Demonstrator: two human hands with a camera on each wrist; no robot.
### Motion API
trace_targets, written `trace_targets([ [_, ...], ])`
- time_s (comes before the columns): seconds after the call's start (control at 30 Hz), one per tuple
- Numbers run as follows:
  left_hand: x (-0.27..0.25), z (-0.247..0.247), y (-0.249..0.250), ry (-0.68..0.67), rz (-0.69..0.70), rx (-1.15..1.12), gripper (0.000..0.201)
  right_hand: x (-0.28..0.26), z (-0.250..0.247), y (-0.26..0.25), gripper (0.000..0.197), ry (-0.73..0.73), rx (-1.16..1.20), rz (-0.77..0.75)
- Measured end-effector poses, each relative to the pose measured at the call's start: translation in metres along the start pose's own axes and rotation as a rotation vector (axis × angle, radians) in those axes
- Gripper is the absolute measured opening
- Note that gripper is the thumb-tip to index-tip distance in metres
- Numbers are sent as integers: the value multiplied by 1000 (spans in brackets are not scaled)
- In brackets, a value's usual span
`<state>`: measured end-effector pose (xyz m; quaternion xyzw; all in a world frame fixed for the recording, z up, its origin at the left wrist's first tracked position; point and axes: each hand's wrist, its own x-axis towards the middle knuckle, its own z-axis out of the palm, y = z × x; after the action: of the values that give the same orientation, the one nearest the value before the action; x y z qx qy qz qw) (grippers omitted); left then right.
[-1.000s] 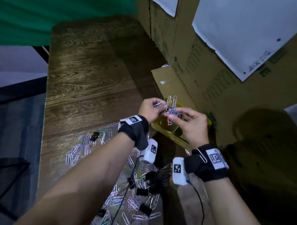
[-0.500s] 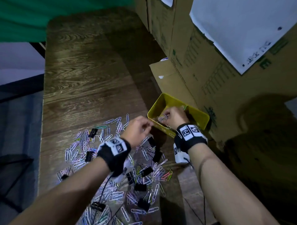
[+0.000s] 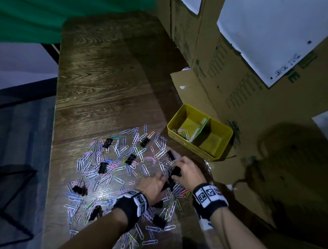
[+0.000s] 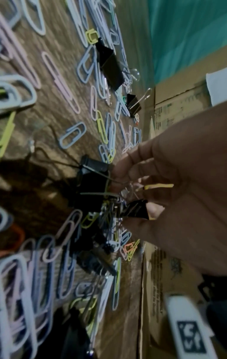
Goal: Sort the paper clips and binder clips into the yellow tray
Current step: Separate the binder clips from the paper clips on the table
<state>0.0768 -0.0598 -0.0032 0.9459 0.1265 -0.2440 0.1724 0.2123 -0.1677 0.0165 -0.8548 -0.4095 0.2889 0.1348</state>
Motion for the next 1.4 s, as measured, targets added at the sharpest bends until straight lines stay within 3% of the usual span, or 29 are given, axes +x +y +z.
trace_targets([
  [0.2, -7, -16, -25, 180, -18, -159, 40, 0, 24, 4, 44, 0, -21, 80],
  [0.33, -6, -26, -57, 174, -165, -115, 39, 0, 22, 2, 44, 39, -8, 76],
  [0.47, -3, -33, -62, 150, -250, 56, 44, -9, 5, 14, 36, 112, 186, 234],
  [0.6, 3, -31, -29, 302, -70, 88, 36, -23, -2, 42, 33, 198, 141, 388],
  [0.67, 14, -24, -8, 229, 37, 40, 39, -28, -3, 52, 33, 209, 148, 463],
  [0.73, 24, -20, 9, 148, 41, 47, 53, -31, 0, 58, 34, 209, 138, 491],
  [0.83, 27, -15, 25, 68, -10, 117, 65, -43, 6, 59, 40, 239, 100, 435],
  [0.93, 18, -2, 34, 34, 23, 161, 48, -62, 16, 49, 41, 301, 23, 274],
  [1.0, 10, 7, 36, 14, 73, 169, 45, -75, 24, 36, 48, 172, 6, 204],
  [1.1, 5, 9, 33, 53, 138, 129, 52, -78, 38, 22, 83, -16, 40, 187],
  [1.17, 9, 3, 30, 105, 115, 89, 64, -70, 46, 18, 107, -59, 17, 214],
  [1.23, 18, 0, 25, 75, 59, 82, 79, -61, 51, 16, 119, -74, -18, 254],
  [1.33, 30, 0, 22, -6, 27, 100, 93, -52, 52, 14, 115, -48, -22, 252],
  [1.4, 30, 1, 23, -6, 51, 133, 90, -50, 54, 10, 103, -42, 2, 214],
])
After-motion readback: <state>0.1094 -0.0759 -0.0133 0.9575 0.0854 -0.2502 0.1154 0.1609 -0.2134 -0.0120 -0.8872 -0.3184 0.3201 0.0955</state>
